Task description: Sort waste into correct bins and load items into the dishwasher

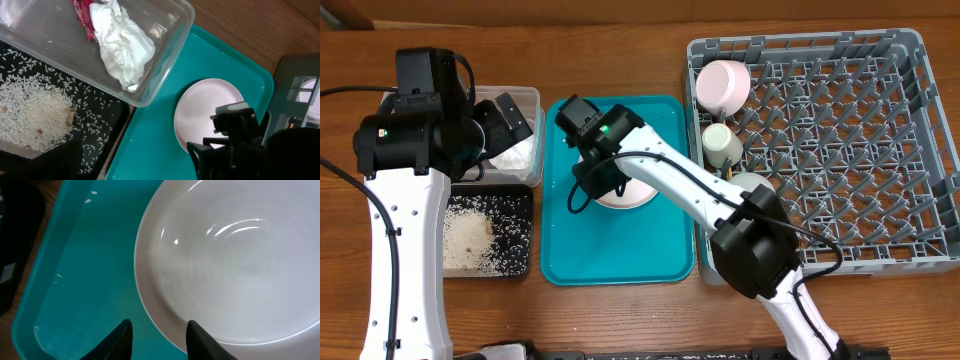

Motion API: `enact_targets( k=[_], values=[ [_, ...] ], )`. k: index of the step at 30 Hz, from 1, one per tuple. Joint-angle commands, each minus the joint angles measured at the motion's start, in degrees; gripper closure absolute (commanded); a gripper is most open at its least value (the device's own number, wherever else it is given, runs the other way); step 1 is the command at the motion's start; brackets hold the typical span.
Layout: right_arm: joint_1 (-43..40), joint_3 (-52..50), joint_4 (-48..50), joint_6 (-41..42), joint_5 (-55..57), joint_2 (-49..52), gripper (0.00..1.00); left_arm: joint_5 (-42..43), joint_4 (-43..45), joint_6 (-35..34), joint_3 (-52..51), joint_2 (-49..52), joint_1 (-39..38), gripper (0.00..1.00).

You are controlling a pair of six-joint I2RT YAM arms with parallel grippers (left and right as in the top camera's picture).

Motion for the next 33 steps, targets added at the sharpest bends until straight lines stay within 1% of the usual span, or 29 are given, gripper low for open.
enact_targets(
  k=[1,8,13,19,22,29,31,33],
  values=[
    [0.07,-0.24,0.07,0.26,0.39,0.85,0.63,0.13,0.07,1.07,1.14,-0.48,-0.52,0.00],
    [0.07,-0.24,0.07,0.24,0.20,2.80,0.64,0.13,0.09,1.07,1.14,-0.48,-0.52,0.00],
    [0.87,-0.24,1.36,0.24,-3.41,3.54,0.64,0.13,0.07,1.07,1.14,-0.48,-0.52,0.00],
    [3.06,-0.48,2.43,0.00,-2.29,3.54,0.64,0.13,0.07,1.07,1.14,-0.48,-0.52,0.00],
    [3.65,-2.75,4.44,0.02,1.81,3.54,0.64,0.13,0.07,1.07,1.14,-0.48,-0.52,0.00],
    [3.54,-9.44,9.64,0.00,2.12,3.54,0.63,0.13,0.07,1.07,1.14,-0.48,-0.52,0.00],
    [3.54,-9.68,9.73,0.02,2.12,3.54,0.64,0.13,0.09,1.07,1.14,-0.48,-0.52,0.00],
    [3.54,-9.64,9.77,0.04,2.12,3.54,0.69,0.13,0.07,1.07,1.14,-0.48,-0.52,0.00]
  ],
)
